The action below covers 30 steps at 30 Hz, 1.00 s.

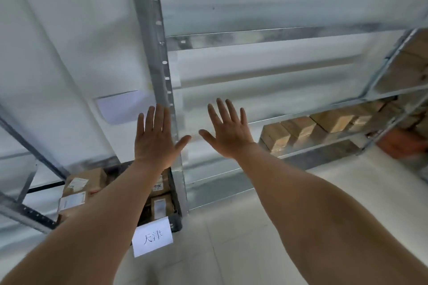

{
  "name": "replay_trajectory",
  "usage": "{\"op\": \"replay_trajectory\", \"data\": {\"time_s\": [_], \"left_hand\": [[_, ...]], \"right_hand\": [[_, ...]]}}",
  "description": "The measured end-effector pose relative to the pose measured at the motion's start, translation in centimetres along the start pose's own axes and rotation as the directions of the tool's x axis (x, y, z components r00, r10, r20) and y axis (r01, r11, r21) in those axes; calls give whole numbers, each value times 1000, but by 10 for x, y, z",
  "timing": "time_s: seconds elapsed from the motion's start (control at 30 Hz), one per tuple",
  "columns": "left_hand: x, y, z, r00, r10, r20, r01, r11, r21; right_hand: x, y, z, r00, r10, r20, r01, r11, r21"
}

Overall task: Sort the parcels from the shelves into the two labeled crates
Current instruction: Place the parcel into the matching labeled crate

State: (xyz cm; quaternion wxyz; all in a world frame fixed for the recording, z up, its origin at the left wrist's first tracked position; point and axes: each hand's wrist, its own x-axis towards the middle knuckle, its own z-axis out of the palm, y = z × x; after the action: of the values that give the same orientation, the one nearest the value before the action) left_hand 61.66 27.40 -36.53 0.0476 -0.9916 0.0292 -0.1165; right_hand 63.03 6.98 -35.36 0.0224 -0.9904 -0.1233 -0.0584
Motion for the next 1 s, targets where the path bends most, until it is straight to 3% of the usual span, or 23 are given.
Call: {"op": "replay_trajectory", "data": {"time_s": [0.2, 0.37, 0.8, 1.0], "left_hand": [[6, 124, -6, 996, 93, -9, -93, 993, -75], [35, 207, 11, 989, 149, -10, -150, 985, -88], [153, 400, 74, 967, 204, 151, -179, 971, -161], [185, 477, 92, 961, 144, 237, -112, 983, -143]], "right_hand": [[-56, 116, 0, 979, 203, 26, -203, 979, 9], [-62, 199, 11, 956, 289, 39, -290, 957, 20], [-5, 402, 52, 918, 357, 171, -358, 933, -27], [16, 484, 74, 926, 306, 219, -312, 950, -8]]}}
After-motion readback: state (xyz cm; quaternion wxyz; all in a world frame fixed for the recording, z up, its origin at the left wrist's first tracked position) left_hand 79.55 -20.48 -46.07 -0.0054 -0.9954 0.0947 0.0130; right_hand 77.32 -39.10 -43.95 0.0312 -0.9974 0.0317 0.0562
